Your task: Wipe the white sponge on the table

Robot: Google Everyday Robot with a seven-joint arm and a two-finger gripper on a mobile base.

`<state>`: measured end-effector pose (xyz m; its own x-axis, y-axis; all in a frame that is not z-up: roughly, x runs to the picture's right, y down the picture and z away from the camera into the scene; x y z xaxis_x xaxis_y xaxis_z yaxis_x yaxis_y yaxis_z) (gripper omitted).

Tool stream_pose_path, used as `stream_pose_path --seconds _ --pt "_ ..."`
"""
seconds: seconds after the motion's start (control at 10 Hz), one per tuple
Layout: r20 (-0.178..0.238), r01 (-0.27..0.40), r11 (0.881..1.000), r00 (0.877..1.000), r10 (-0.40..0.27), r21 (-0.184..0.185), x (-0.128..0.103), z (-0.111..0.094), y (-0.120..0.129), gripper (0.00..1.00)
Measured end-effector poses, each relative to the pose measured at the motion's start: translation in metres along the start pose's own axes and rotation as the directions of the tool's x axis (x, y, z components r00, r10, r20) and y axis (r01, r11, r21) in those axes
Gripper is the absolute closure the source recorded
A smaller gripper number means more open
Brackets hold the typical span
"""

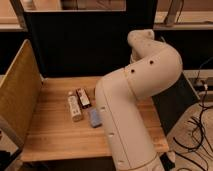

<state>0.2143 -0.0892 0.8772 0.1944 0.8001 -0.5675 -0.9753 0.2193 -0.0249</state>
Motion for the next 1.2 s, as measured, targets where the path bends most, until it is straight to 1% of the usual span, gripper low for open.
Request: stream_pose_path --seconds 0.1,0.2,0.3,0.5,0.7,0.9,1.0,1.1,1.2 --pt "0.022 -0.014 1.000 1.000 0.014 -0.003 0.003 -0.013 -0.002 0.20" --pt "0.031 -0.019 1.000 0.999 0.019 -0.013 0.008 -0.020 0.001 0.20" --pt "0.040 -0.015 0.999 0.999 0.016 -0.029 0.013 -0.029 0.011 0.20" --pt "0.038 0.015 0.998 0.999 -0.012 -0.062 0.032 -0.039 0.032 0.20" --pt "0.023 0.044 0.996 0.999 -0.042 -0.073 0.050 -0.040 0.051 0.20" --pt "-0.003 0.099 0.994 0.995 -0.099 -0.044 0.066 -0.028 0.080 0.20" --pt "-0.014 0.127 0.991 0.992 -0.128 -0.036 0.068 -0.023 0.095 0.20" --pt "-0.025 0.183 0.983 0.983 -0.183 -0.006 0.070 -0.013 0.119 0.20" --pt "-0.027 0.227 0.974 0.974 -0.226 0.018 0.068 -0.008 0.138 0.20"
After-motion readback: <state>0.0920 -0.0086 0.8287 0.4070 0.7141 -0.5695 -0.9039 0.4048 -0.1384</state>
